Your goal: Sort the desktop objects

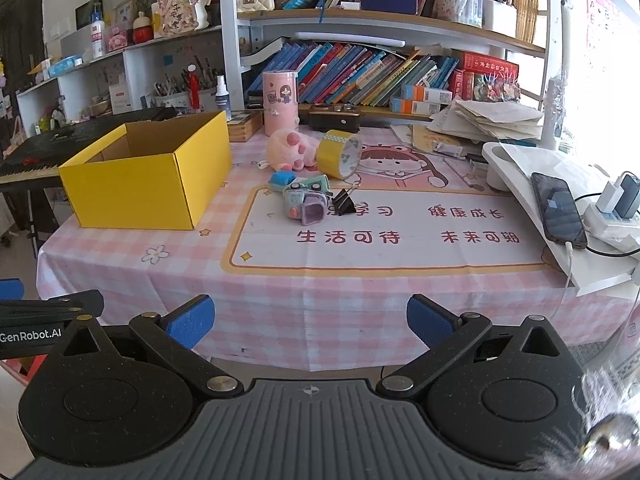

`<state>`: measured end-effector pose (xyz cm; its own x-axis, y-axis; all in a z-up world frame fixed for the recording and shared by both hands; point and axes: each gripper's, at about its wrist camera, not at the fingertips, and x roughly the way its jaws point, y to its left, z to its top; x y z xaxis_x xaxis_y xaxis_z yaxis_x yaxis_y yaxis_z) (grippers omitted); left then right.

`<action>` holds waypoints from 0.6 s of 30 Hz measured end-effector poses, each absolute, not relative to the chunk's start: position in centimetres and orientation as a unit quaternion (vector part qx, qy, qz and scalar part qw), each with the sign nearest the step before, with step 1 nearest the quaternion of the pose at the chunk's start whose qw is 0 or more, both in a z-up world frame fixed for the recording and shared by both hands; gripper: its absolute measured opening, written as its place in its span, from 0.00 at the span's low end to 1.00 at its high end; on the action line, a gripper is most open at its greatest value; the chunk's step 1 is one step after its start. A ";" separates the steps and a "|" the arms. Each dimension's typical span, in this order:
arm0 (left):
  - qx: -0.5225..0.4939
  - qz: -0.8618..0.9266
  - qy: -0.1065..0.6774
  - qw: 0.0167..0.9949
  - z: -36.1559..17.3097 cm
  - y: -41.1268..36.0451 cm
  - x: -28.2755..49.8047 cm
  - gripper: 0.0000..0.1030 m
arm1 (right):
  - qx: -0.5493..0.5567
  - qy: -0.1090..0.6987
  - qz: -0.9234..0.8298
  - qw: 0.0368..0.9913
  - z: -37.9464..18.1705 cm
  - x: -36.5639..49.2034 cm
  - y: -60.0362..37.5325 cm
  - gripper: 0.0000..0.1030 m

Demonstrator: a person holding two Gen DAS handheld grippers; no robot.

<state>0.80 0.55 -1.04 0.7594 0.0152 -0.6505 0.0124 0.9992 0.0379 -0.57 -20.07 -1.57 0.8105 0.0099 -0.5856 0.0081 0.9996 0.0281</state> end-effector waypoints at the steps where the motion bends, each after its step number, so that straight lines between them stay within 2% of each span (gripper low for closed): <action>1: 0.021 0.000 0.347 0.938 -1.1 0.5 0.8 0.95 | 0.014 0.308 0.000 0.951 -1.6 -0.6 -20.1 1.00; 18: 0.023 0.000 0.351 0.936 -1.3 0.4 1.1 0.95 | 0.013 0.308 0.000 0.951 -1.4 -0.4 -20.3 1.00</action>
<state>1.14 0.41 -1.25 0.7530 0.0158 -0.6578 0.0166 0.9989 0.0430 -0.45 -20.26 -1.44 0.8097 0.0078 -0.5868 0.0081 0.9997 0.0245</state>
